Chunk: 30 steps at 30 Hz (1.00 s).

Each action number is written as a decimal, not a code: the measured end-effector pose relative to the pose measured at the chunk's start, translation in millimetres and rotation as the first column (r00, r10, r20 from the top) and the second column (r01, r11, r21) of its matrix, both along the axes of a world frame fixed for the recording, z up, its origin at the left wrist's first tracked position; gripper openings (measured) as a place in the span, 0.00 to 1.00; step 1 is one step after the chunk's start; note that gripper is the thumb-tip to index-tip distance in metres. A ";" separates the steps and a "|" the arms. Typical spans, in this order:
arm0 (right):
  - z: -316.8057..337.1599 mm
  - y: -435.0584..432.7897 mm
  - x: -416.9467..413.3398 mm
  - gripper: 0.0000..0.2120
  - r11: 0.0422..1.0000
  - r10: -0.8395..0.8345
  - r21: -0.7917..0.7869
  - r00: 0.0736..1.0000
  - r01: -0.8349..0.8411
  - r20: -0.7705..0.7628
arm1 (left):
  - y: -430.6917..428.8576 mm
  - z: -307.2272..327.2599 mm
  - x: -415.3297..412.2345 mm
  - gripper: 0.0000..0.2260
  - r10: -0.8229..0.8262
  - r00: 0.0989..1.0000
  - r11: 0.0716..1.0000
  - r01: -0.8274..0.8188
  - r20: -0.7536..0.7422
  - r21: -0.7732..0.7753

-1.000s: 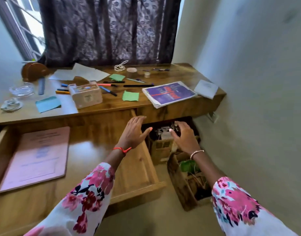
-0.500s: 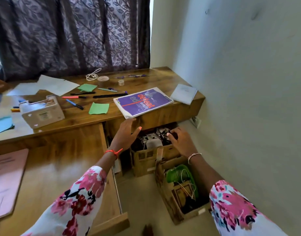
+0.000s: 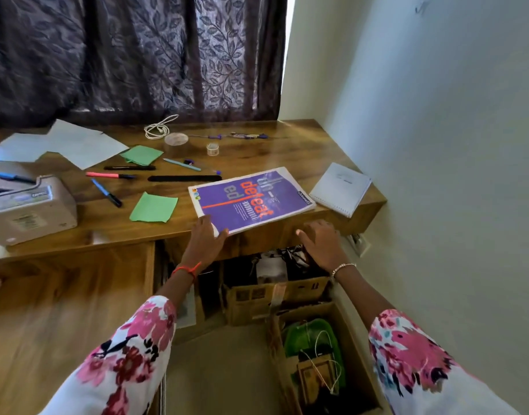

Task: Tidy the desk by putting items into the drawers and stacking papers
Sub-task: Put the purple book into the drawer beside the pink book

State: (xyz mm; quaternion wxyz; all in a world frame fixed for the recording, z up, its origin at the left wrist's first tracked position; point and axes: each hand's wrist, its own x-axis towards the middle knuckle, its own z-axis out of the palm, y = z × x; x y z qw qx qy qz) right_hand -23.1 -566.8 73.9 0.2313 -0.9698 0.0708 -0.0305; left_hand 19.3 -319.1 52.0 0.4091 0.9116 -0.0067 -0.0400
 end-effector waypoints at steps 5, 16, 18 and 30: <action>-0.2 -12.1 59.6 0.21 1.000 0.004 -0.013 0.998 -0.005 -0.062 | -11.5 -10.9 38.6 0.23 0.181 0.976 0.982 -0.171 -0.118 0.083; -7.3 -26.1 177.6 0.28 0.996 0.068 -0.031 0.957 -0.080 -0.282 | -27.2 -20.0 92.6 0.22 0.443 0.886 0.881 -0.403 -0.135 0.245; -12.5 -24.4 190.4 0.30 0.998 0.043 -0.026 0.950 -0.054 -0.309 | -29.4 -17.8 94.7 0.21 0.458 0.880 0.868 -0.411 -0.129 0.281; -26.8 -27.4 225.5 0.28 0.977 -0.105 0.149 0.948 0.156 -0.302 | -22.3 -15.0 108.8 0.21 0.541 0.802 0.839 -0.533 -0.252 0.108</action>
